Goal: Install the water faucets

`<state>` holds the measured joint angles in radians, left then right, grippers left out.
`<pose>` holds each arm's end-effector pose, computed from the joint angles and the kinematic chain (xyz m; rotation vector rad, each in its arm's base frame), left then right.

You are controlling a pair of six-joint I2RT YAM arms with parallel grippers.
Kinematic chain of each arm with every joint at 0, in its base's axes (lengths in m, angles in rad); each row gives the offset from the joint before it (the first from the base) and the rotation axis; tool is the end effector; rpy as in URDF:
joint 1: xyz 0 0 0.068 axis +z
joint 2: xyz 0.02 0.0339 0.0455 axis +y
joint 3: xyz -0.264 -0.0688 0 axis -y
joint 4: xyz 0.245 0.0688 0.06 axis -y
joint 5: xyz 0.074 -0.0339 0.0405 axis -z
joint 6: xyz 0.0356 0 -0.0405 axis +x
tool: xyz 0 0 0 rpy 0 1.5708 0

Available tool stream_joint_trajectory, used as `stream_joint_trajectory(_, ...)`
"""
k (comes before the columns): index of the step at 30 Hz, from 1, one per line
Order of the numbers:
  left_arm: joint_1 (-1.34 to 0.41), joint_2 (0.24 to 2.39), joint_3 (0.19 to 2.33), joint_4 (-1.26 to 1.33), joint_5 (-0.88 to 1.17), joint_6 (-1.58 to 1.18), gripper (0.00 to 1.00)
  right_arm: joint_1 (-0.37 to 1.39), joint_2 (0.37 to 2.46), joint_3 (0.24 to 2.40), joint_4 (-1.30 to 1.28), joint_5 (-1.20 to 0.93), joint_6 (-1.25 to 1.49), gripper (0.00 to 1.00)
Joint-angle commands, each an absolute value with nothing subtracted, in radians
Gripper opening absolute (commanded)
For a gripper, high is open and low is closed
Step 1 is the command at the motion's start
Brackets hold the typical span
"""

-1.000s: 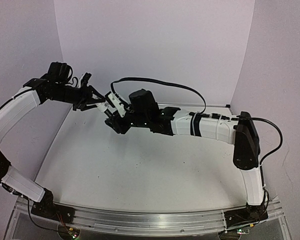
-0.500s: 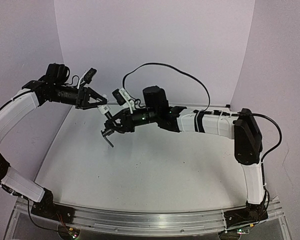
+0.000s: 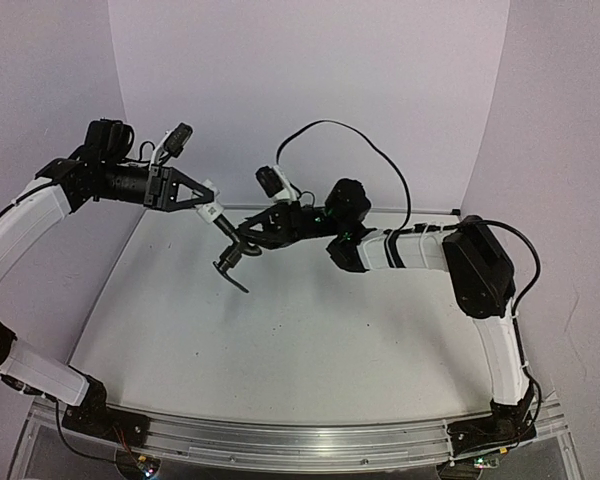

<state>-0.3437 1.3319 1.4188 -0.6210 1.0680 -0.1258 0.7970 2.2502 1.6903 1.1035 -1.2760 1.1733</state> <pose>0.2483 -0.1220 0.4046 0.8760 1.8890 -1.3964 0.3233 0.3797 0.2832 -1.2570 1.3982 2.1484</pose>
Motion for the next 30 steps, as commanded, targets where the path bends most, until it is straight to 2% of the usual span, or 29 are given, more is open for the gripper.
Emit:
stream_joint_trajectory(1, -0.341, 1.328, 1.478, -0.609, 0.899, -0.252, 0.00, 0.706, 2.108, 1.553, 0.934, -1.101, 0.999, 0.58)
stream_joint_trajectory(4, -0.341, 1.339, 1.489, -0.608, 0.796, -0.330, 0.00, 0.709, 2.003, 1.527, 0.543, -0.939, 0.680, 0.71)
stream_joint_trajectory(6, -0.341, 1.350, 1.495, -0.607, 0.697, -0.398, 0.00, 0.715, 1.960, 1.538, 0.356, -0.822, 0.531, 0.74)
stream_joint_trajectory(11, -0.339, 1.374, 1.515, -0.607, 0.558, -0.528, 0.00, 0.806, 1.898, 1.591, 0.103, -0.527, 0.253, 0.78)
stream_joint_trajectory(16, -0.339, 1.375, 1.540, -0.607, 0.481, -0.571, 0.00, 0.968, 1.888, 1.635, 0.027, -0.165, -0.020, 0.81)
stream_joint_trajectory(24, -0.339, 1.391, 1.575, -0.610, 0.506, -0.597, 0.00, 1.105, 2.051, 1.840, -0.030, 0.208, -0.236, 0.80)
stream_joint_trajectory(30, -0.339, 1.380, 1.561, -0.614, 0.515, -0.608, 0.00, 1.138, 2.146, 1.969, -0.030, 0.423, -0.338, 0.69)
